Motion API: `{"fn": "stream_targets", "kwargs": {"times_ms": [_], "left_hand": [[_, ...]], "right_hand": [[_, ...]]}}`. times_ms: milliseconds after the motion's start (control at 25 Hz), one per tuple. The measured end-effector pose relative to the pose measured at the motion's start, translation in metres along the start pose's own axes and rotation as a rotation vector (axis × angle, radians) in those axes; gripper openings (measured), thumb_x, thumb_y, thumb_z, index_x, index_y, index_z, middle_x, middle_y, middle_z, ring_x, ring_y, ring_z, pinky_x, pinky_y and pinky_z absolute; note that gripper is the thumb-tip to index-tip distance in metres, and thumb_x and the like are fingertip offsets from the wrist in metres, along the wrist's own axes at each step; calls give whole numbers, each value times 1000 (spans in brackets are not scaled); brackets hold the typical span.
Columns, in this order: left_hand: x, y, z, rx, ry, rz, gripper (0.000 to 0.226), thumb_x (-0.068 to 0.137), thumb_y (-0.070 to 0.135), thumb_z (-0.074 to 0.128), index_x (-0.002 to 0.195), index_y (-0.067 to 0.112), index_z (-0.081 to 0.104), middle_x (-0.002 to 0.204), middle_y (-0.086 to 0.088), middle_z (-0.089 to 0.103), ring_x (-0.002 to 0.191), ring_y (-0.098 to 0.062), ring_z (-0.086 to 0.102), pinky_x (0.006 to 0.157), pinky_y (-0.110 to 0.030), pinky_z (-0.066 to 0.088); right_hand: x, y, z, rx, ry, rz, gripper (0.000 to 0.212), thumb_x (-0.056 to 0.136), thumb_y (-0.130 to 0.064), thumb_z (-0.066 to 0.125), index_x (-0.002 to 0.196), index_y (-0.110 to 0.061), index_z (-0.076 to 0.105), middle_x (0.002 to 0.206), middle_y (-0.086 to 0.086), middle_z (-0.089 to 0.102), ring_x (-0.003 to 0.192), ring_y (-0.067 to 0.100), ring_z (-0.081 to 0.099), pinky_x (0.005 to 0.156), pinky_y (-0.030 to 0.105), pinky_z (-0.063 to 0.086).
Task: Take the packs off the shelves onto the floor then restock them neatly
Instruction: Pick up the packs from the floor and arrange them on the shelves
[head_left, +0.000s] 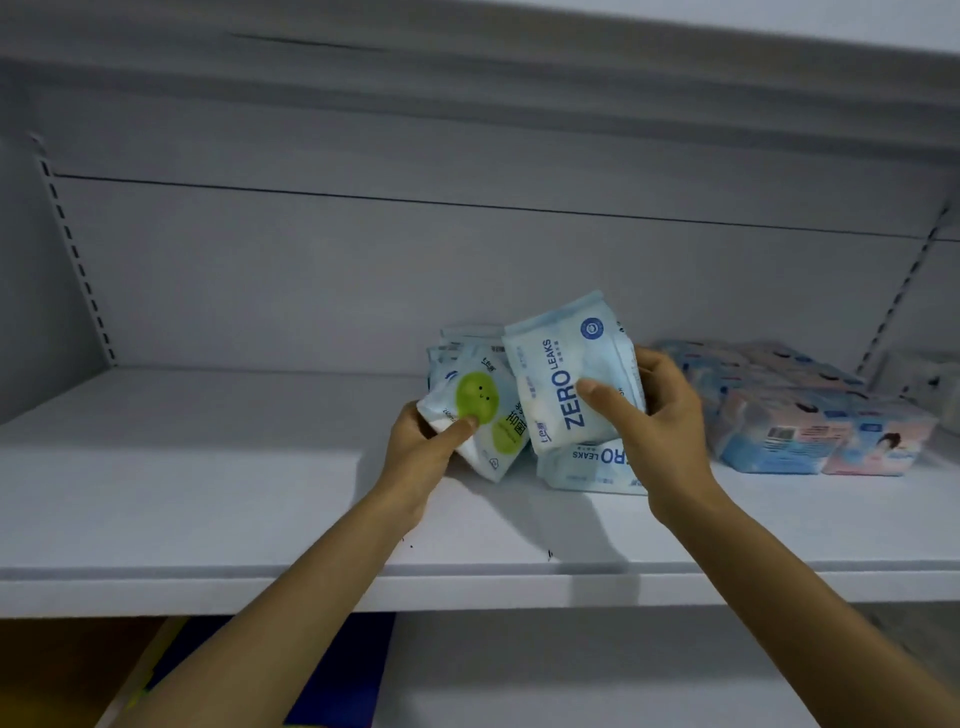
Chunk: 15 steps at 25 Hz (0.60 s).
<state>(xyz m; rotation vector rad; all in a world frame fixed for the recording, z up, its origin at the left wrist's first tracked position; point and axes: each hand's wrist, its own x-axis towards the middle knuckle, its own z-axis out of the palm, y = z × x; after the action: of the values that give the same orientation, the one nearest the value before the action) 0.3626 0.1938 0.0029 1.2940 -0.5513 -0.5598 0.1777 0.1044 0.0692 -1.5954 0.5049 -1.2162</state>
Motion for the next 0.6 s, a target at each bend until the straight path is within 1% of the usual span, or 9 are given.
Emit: {"fn": "stream_targets", "kwargs": {"times_ms": [80,120,160,240,320,400,480,520,600], "left_hand": [[7,4,-13,221,14,83,60,72,14,83,119,14,47,105,-4,66,95,-21,66,81,-41,56],[12,8,-20,320,7,114,66,66,17,88,117,17,47,103,1,65,91,-17,65,77,-38,56],[17,10,-25,381,-5,128,67,62,18,90,115,18,48,100,3,65,89,-17,65,75,-36,56],[23,12,-29,363,18,117,57,65,12,87,108,15,51,96,2,64,89,-19,63,73,-34,55],[22,8,-25,369,91,124,48,72,7,81,107,12,48,94,4,59,89,-19,59,71,-28,51],[17,2,-20,503,74,146,45,75,9,77,105,10,44,91,3,55,86,-17,56,66,-24,46],[14,-1,-17,622,5,176,43,75,10,77,102,12,44,89,4,55,82,-14,56,64,-22,44],[14,-1,-17,622,-15,178,42,75,10,77,103,15,46,92,4,57,85,-13,57,65,-20,44],[14,-1,-22,522,-16,163,50,76,8,77,116,16,49,111,3,58,104,-16,57,79,-22,43]], "right_hand": [[6,2,0,-40,-39,-18,32,78,-15,77,97,-32,58,96,-10,70,81,6,70,61,19,56],[9,3,1,-60,-91,-31,32,77,-13,77,97,-31,59,95,-10,70,81,7,70,61,19,55],[11,3,4,-81,-163,-47,33,77,-11,77,98,-30,60,94,-9,70,81,8,70,62,20,56],[13,5,11,-168,-326,-104,35,76,-9,78,100,-28,61,94,-10,70,83,7,69,64,19,55],[10,12,17,-304,-431,-192,38,78,-11,78,103,-33,60,98,-14,68,87,5,67,68,21,55],[6,26,20,-492,-433,-350,39,79,-23,74,112,-34,58,110,-17,64,95,3,60,79,32,54],[3,42,19,-686,-369,-503,47,79,-33,68,123,-30,54,116,-17,57,101,-2,48,88,36,47],[2,50,17,-739,-323,-531,50,79,-35,67,126,-30,50,118,-13,56,104,1,45,91,36,45],[-2,64,12,-804,-207,-559,57,79,-39,66,131,-30,44,127,-2,55,114,12,46,96,36,40]]}}
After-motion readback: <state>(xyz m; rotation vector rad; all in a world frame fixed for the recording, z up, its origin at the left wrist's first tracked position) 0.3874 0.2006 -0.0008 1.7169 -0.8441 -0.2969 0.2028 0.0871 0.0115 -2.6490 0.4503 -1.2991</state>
